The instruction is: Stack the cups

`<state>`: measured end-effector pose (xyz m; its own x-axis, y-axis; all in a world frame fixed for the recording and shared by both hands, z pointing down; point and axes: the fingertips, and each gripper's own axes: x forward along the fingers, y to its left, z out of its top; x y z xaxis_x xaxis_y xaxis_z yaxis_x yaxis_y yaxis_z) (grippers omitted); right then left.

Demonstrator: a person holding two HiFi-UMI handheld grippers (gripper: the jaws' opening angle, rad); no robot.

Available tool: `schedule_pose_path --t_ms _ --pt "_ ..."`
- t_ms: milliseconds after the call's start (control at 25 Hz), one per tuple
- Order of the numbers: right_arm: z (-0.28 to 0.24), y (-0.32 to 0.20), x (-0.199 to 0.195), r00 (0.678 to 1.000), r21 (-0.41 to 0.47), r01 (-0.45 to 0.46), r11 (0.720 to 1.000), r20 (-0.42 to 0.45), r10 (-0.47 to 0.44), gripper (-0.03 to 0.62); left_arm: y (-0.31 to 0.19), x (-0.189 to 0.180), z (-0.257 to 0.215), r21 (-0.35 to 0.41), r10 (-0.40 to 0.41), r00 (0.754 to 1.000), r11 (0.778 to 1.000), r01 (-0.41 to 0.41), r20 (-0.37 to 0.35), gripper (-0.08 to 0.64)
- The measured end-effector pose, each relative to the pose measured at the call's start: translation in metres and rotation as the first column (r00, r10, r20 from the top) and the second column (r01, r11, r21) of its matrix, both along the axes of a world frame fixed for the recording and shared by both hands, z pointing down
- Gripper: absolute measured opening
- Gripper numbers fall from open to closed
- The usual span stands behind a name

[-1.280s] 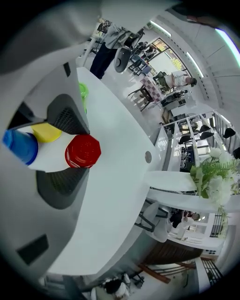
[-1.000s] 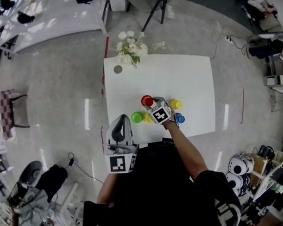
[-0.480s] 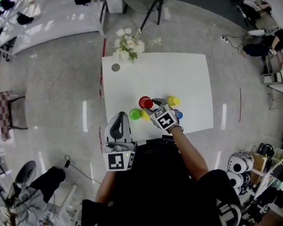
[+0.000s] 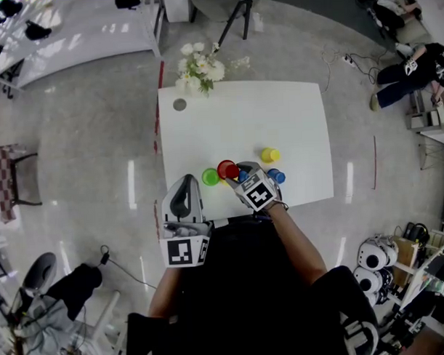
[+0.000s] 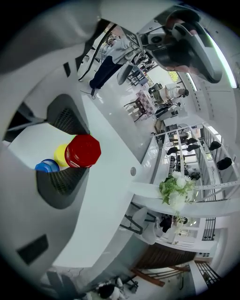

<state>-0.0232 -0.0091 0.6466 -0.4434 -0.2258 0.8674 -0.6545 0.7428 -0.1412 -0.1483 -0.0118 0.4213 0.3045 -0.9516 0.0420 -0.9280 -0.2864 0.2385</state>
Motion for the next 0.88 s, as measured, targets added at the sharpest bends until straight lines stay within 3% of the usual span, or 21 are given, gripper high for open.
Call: schedule_pose_path --t_ms 520,680,880 --pt "0.023 0.022 -0.007 0.998 -0.044 0.040 0.998 -0.042 -0.042 0.235 0.009 -0.006 0.000 -0.014 -0.005 1.000 1.000 0.004 -0.014 0.022" --pt "0.027 0.025 -0.008 0.998 -0.051 0.047 0.998 -0.049 -0.049 0.235 0.013 -0.007 0.001 0.005 0.000 1.000 1.000 0.000 0.010 0.023" --pt "0.030 0.023 -0.012 0.997 -0.041 0.047 0.998 -0.055 -0.050 0.235 0.015 -0.008 0.005 -0.025 -0.005 1.000 1.000 0.005 -0.021 0.021"
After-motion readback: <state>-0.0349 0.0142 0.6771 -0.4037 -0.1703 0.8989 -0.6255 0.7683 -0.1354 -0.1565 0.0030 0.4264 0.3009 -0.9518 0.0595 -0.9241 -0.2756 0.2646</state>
